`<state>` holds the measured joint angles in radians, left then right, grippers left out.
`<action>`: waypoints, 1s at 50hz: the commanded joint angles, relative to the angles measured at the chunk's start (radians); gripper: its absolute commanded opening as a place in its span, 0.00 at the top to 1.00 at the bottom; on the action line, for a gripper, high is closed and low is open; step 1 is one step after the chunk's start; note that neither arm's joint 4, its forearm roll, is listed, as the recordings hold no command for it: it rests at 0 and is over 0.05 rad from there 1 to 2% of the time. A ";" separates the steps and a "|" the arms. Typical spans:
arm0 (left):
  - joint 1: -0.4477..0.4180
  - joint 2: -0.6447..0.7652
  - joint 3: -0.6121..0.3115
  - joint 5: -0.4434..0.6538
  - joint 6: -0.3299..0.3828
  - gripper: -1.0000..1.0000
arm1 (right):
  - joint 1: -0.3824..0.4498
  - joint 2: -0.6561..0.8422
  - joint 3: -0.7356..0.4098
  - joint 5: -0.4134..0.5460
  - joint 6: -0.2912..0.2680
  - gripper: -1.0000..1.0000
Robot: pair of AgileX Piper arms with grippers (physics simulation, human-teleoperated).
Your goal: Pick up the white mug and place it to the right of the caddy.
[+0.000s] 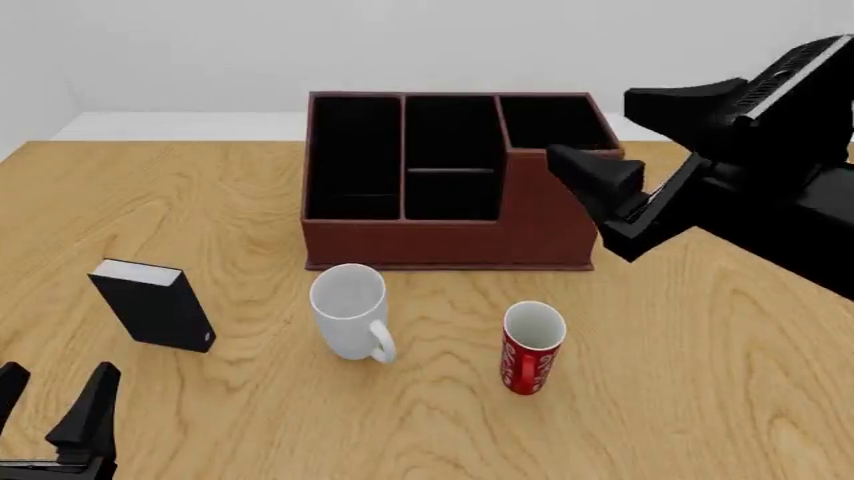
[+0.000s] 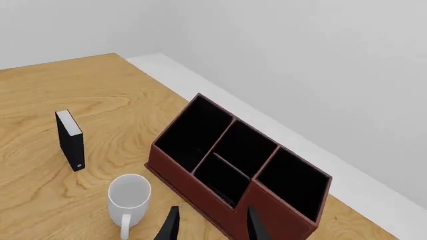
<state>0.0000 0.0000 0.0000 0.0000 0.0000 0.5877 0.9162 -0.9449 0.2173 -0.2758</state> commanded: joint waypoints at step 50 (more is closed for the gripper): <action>0.000 0.000 0.000 0.000 0.000 0.00 | 0.159 0.290 0.082 -0.208 0.118 0.00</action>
<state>0.0000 0.0000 0.0000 0.0000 0.0000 0.7351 1.1706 -0.8753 0.0400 -0.1548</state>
